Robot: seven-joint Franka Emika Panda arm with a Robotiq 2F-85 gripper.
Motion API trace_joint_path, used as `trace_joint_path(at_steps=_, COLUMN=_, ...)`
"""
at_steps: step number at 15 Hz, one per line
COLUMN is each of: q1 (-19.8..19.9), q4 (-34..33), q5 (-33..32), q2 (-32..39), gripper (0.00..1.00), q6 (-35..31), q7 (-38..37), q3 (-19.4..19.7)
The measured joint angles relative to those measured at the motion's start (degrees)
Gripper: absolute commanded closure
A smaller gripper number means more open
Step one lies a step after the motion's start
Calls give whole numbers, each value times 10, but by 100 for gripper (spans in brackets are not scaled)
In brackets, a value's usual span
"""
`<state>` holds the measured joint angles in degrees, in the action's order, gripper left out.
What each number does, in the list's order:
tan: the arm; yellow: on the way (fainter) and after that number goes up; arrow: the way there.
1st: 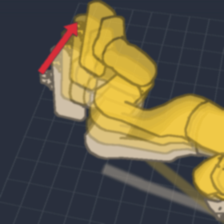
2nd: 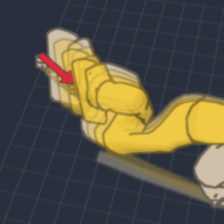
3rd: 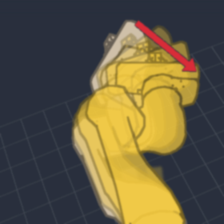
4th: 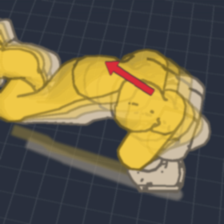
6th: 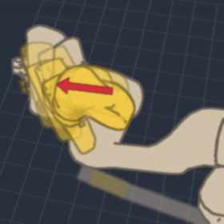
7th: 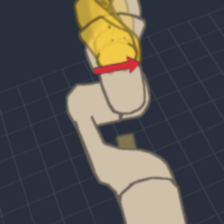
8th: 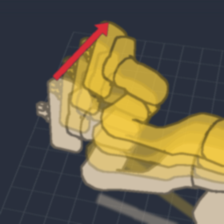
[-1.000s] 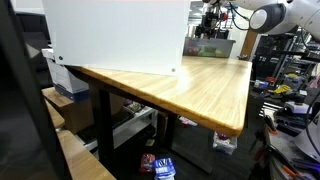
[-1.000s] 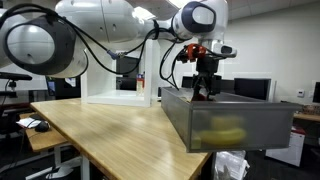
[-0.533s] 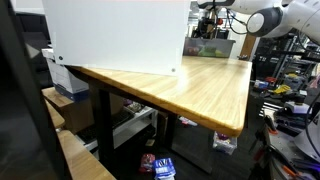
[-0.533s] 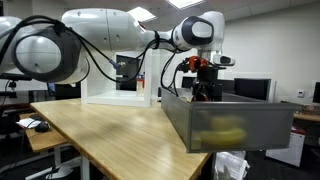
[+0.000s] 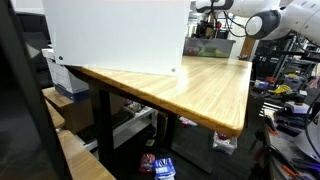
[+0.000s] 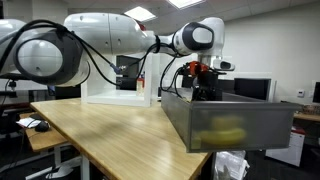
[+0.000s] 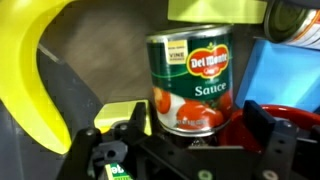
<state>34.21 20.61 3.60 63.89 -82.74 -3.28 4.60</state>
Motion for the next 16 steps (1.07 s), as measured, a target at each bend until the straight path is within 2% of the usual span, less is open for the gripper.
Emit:
trace_joint_path(at_steps=5, q1=0, q4=-1, q5=-8, q2=0, gripper=51, q6=0, q7=5, q3=4)
trace_joint_path(at_steps=16, q1=-9, q4=-3, q5=-27, q2=-5, gripper=56, q6=-1, q7=16, q3=11)
